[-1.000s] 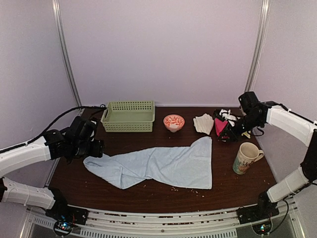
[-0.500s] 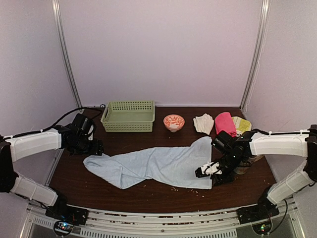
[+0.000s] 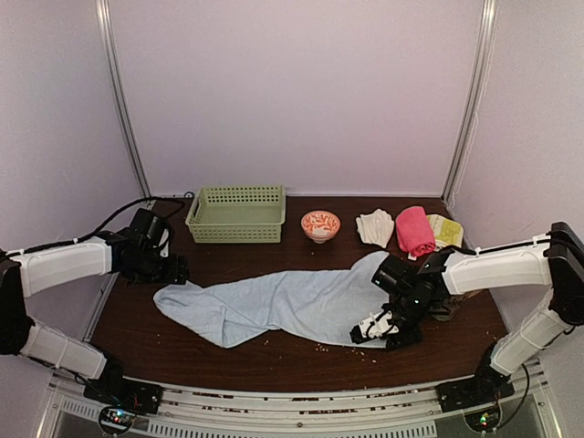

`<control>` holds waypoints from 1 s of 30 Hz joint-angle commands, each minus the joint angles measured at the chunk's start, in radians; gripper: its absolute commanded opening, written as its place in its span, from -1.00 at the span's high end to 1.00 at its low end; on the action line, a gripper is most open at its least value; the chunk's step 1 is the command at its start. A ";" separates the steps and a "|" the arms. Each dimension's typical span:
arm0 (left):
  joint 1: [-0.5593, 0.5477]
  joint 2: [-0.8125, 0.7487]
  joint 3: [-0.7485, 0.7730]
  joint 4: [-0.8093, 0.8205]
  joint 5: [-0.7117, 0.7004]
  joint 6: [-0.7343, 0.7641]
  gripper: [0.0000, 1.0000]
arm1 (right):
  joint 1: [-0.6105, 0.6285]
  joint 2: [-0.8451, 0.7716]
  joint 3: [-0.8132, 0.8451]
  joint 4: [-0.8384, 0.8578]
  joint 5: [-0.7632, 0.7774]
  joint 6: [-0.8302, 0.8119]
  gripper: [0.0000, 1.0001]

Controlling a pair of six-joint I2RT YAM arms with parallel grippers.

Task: Roll the towels
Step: Pick up the towel from the center of the board.

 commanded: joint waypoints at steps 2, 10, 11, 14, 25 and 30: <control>0.025 0.011 -0.010 0.053 0.011 0.028 -0.48 | 0.011 0.003 -0.007 0.043 0.071 0.031 0.64; 0.053 0.042 0.013 0.070 0.026 0.058 -0.48 | -0.114 -0.074 0.233 -0.040 -0.054 0.114 1.00; 0.061 0.045 0.012 0.077 0.040 0.060 -0.48 | -0.146 -0.080 0.255 -0.034 -0.089 0.124 1.00; 0.094 0.066 0.010 0.104 0.095 0.065 -0.47 | -0.259 -0.089 0.260 0.089 -0.152 0.278 1.00; 0.186 0.222 0.082 0.106 0.117 0.112 -0.19 | -0.397 -0.010 0.270 0.240 -0.201 0.408 1.00; 0.186 0.287 0.138 0.097 0.119 0.167 0.00 | -0.396 -0.005 0.275 0.240 -0.208 0.409 1.00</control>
